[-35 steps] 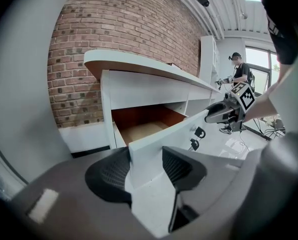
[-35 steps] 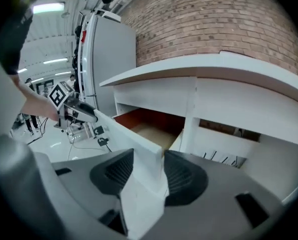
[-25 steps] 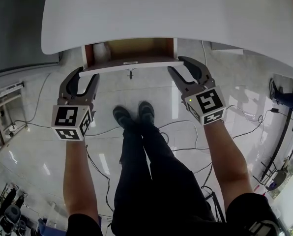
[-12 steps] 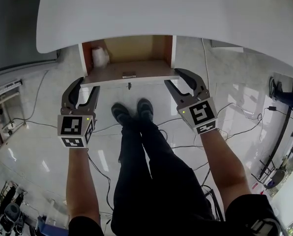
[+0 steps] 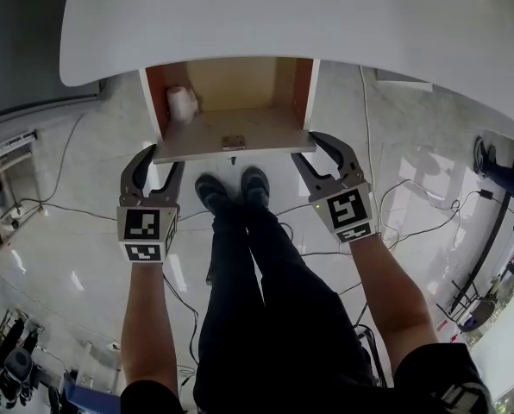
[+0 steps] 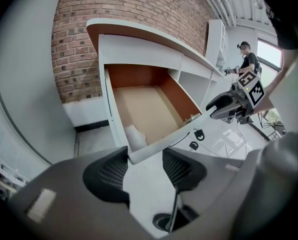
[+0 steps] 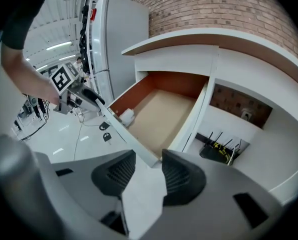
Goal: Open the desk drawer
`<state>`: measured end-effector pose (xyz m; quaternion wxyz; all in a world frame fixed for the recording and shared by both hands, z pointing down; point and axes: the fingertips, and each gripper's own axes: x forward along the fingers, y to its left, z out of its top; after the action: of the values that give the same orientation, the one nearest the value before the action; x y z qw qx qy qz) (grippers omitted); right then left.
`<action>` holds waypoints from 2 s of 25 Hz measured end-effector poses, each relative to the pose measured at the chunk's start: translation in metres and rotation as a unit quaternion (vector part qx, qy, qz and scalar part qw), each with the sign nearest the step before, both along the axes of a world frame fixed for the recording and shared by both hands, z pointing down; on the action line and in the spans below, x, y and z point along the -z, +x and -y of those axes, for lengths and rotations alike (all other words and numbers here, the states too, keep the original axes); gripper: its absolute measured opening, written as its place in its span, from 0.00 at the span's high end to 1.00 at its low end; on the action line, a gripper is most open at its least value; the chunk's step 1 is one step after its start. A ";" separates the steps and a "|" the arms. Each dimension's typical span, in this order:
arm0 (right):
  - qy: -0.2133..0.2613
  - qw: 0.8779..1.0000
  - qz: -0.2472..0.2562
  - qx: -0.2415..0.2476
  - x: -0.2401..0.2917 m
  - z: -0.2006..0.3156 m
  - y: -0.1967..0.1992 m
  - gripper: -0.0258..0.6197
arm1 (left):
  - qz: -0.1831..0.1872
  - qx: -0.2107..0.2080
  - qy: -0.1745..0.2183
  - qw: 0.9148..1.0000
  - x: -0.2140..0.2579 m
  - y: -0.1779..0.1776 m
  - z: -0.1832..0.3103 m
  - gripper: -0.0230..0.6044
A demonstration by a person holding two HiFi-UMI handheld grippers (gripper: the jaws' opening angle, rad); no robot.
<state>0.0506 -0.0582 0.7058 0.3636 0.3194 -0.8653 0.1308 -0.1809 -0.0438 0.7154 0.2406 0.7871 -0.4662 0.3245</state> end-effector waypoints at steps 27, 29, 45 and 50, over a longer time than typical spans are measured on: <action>-0.073 0.996 0.043 0.021 0.071 -0.040 -0.021 0.71 | 0.015 -0.006 -0.062 0.998 0.052 -0.004 -0.042 0.61; -0.069 0.996 0.055 0.030 0.097 -0.048 -0.036 0.72 | 0.001 0.006 -0.051 0.999 0.079 -0.001 -0.043 0.61; -0.025 0.994 0.102 0.005 0.255 -0.044 -0.068 0.90 | -0.117 0.077 0.035 0.989 0.272 -0.038 -0.035 0.64; 0.006 0.993 0.119 -0.007 0.308 -0.025 -0.086 0.92 | -0.131 0.083 0.079 0.985 0.324 -0.058 -0.026 0.70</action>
<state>-0.0349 -0.0330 0.3979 0.2553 0.3097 -0.9010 0.1647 -0.2385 -0.0174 0.3910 0.2627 0.7979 -0.5184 0.1601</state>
